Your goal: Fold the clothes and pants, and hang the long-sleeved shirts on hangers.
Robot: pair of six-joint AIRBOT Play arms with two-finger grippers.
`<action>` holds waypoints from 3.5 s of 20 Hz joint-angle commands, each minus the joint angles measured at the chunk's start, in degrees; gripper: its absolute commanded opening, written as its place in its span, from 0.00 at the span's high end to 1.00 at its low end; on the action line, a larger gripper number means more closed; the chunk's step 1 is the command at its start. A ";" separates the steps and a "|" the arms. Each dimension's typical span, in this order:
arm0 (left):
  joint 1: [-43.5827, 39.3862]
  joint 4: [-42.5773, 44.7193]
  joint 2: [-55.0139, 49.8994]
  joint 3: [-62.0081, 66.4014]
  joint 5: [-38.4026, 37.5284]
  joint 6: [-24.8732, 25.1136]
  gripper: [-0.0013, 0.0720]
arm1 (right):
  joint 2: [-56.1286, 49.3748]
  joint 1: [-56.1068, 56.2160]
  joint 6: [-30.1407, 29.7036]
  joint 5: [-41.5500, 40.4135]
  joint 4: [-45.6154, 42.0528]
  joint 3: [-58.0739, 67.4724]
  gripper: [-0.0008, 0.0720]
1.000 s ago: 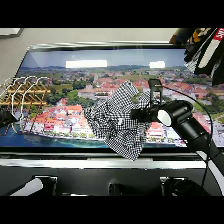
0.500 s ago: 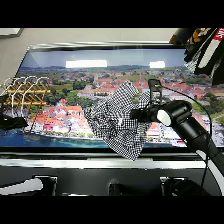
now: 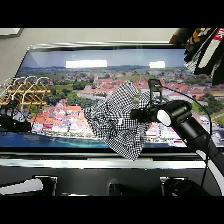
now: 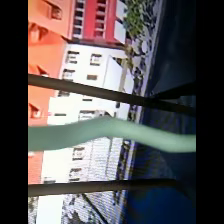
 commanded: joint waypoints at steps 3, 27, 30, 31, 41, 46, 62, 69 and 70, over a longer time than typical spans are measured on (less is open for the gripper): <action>-0.37 0.31 0.00 -1.62 0.70 0.68 0.90 | -0.04 0.07 0.11 -0.02 -1.66 0.00 0.95; -25.38 -5.51 37.13 0.81 -9.35 -1.01 0.96 | -0.04 0.07 8.15 0.07 -9.03 0.02 0.95; -38.05 -6.56 45.11 -4.76 -16.46 -2.80 0.95 | -0.04 0.04 12.28 0.04 -13.51 0.02 0.95; -42.32 -6.54 46.84 -5.51 -17.75 -6.29 0.95 | -0.04 -0.02 14.34 0.11 -14.53 0.02 0.95; -62.82 -6.29 49.55 -8.02 -21.46 -10.14 0.95 | 0.00 -4.79 24.20 2.62 -9.99 0.13 0.96; -62.82 -6.40 49.55 -9.46 -22.12 -5.88 0.95 | -0.20 -6.01 21.16 2.71 -7.23 0.11 0.96; -62.82 -11.82 48.85 -6.36 -24.37 -3.52 0.95 | -3.41 -6.01 24.22 1.25 -11.13 0.13 0.95; -62.84 -11.98 41.40 -7.19 -22.53 -3.13 0.95 | 0.87 -5.99 24.15 2.62 -9.55 0.13 0.95; -62.84 -12.68 40.39 -7.19 -20.76 -3.10 0.95 | 1.42 -6.01 24.13 2.99 -9.35 0.13 0.95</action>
